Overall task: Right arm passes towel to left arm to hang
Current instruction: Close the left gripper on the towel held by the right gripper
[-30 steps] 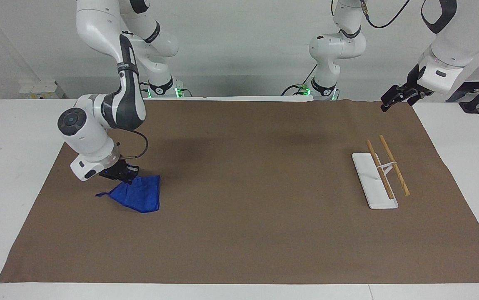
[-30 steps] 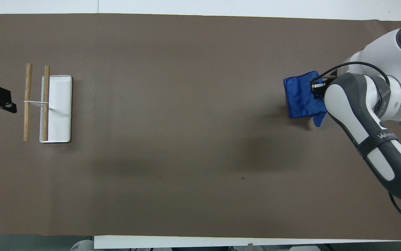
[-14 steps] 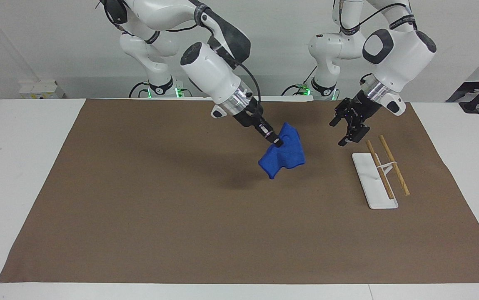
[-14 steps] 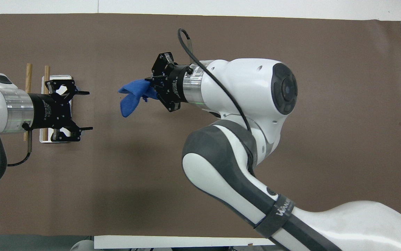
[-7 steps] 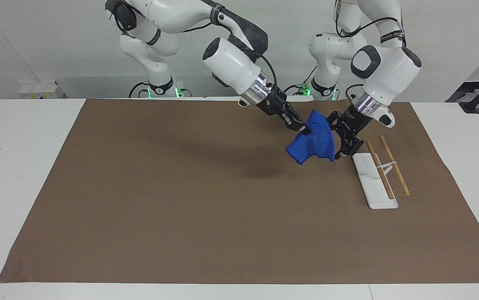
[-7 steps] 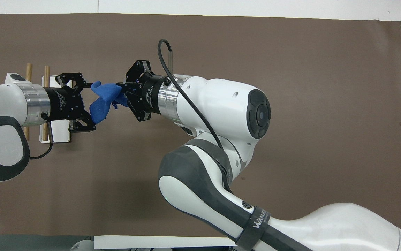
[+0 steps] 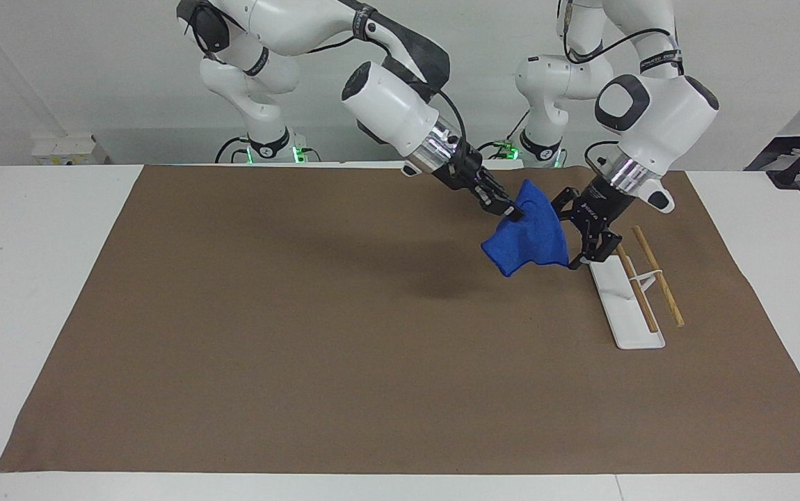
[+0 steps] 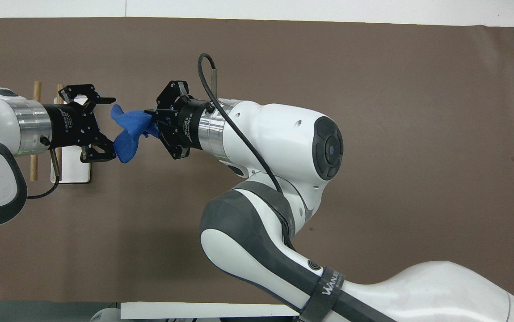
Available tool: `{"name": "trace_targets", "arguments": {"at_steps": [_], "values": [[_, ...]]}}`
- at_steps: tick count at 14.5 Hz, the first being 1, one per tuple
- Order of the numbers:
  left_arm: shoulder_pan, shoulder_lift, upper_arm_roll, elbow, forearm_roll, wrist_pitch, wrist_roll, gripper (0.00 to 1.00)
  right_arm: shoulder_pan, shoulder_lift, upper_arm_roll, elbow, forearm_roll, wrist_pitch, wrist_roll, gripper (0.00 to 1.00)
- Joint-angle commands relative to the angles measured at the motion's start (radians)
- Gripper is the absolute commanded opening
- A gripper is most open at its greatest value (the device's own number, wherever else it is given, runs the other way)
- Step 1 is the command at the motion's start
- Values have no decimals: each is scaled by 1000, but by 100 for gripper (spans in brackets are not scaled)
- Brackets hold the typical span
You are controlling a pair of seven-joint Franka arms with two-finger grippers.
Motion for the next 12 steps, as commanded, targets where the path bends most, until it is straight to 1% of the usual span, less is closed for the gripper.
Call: {"name": "trace_targets", "arguments": {"at_steps": [1, 5, 7, 8, 9, 11, 12], "values": [[25, 16, -2, 15, -14, 10, 3, 100, -10, 17, 23, 13, 10, 10, 4, 0], [-12, 16, -3, 15, -13, 12, 3, 99, -10, 17, 37, 9, 5, 10, -7, 0], [-20, 19, -3, 21, -11, 12, 15, 95, -10, 17, 43, 9, 2, 10, -7, 0], [-20, 19, -3, 21, -11, 6, 30, 91, -10, 17, 43, 9, 1, 10, -7, 0], [-21, 19, -3, 21, -11, 1, 49, 81, -10, 17, 43, 9, 1, 10, -7, 0], [-23, 19, -5, 21, -11, -1, 60, 58, -10, 17, 43, 9, 1, 9, -7, 0], [-23, 19, -5, 21, -9, -4, 61, 45, -10, 19, 43, 9, 1, 9, -7, 0]]}}
